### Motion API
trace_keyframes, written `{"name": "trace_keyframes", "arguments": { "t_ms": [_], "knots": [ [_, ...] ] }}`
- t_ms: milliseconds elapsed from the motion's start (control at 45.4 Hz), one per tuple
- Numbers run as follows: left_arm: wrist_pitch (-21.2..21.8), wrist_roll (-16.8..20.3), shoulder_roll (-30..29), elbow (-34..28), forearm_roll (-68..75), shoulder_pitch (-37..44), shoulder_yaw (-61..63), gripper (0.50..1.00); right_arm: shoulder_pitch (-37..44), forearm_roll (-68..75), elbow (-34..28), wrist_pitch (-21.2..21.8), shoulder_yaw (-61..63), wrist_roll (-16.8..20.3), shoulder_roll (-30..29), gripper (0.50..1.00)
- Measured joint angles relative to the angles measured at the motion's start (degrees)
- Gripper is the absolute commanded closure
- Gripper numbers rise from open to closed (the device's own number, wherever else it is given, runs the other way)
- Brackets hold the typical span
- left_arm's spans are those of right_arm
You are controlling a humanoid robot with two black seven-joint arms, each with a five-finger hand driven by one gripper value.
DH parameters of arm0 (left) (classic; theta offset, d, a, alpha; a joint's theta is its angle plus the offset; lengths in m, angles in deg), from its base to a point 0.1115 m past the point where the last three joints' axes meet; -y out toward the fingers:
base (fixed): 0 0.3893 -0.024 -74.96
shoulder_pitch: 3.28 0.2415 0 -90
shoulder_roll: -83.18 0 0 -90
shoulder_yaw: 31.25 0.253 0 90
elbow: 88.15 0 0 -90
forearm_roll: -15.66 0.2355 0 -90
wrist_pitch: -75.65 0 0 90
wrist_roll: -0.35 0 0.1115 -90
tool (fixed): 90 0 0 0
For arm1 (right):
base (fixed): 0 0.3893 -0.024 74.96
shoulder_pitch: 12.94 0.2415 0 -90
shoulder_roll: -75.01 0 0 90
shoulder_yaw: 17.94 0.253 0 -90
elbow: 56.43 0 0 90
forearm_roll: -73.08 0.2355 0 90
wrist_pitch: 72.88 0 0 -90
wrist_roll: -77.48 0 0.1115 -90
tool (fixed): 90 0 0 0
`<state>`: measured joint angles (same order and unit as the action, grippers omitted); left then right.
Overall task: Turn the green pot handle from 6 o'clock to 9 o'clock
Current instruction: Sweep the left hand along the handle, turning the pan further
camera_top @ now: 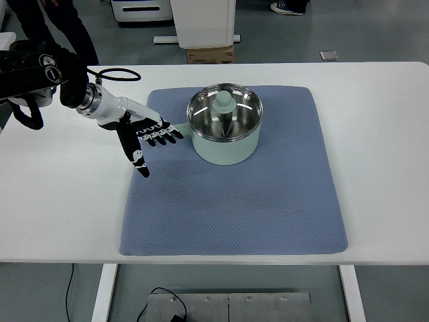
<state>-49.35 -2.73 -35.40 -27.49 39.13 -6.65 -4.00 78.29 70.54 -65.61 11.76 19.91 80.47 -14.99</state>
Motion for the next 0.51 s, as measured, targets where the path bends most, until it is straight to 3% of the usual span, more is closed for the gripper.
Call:
{"name": "trace_keyframes", "arguments": {
  "t_ms": [507],
  "knots": [
    [0.00,0.00,-2.19,-0.05,1.20,-0.29,0.01,0.500,0.00,0.00,0.02,0.02,0.01,0.00,0.00,0.500]
  ]
}}
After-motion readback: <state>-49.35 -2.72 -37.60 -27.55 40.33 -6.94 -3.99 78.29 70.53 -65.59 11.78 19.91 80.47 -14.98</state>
